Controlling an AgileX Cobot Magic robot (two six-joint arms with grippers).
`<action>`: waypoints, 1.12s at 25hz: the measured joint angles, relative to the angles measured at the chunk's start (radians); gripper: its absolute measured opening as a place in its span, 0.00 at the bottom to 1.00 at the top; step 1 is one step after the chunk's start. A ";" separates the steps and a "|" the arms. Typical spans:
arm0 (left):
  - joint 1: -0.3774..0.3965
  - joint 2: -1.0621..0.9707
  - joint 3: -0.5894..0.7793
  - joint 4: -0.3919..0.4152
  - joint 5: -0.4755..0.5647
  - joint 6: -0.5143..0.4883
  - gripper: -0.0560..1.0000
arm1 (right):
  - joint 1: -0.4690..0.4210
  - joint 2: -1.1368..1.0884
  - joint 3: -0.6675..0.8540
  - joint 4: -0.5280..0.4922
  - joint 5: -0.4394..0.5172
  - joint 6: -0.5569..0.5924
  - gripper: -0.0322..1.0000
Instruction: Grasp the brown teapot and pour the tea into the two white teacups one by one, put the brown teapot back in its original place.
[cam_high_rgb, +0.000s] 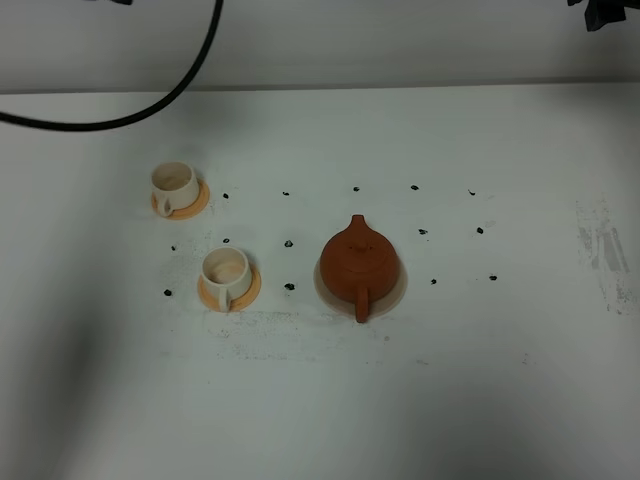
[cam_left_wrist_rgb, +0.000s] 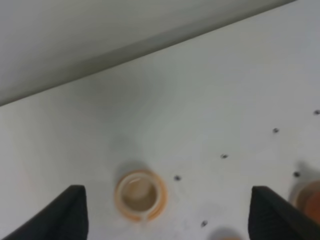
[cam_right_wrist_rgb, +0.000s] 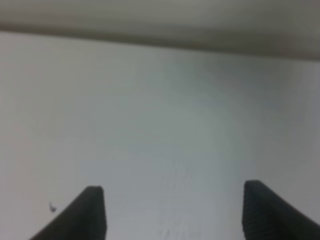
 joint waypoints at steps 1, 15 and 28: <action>0.000 -0.057 0.063 0.022 -0.023 -0.009 0.69 | 0.000 -0.012 0.018 0.007 -0.001 0.000 0.60; 0.000 -0.799 0.678 0.201 -0.118 -0.120 0.69 | 0.043 -0.295 0.278 0.078 -0.061 0.000 0.60; 0.000 -1.346 0.979 0.199 0.126 -0.178 0.68 | 0.229 -0.461 0.538 0.077 -0.086 0.051 0.60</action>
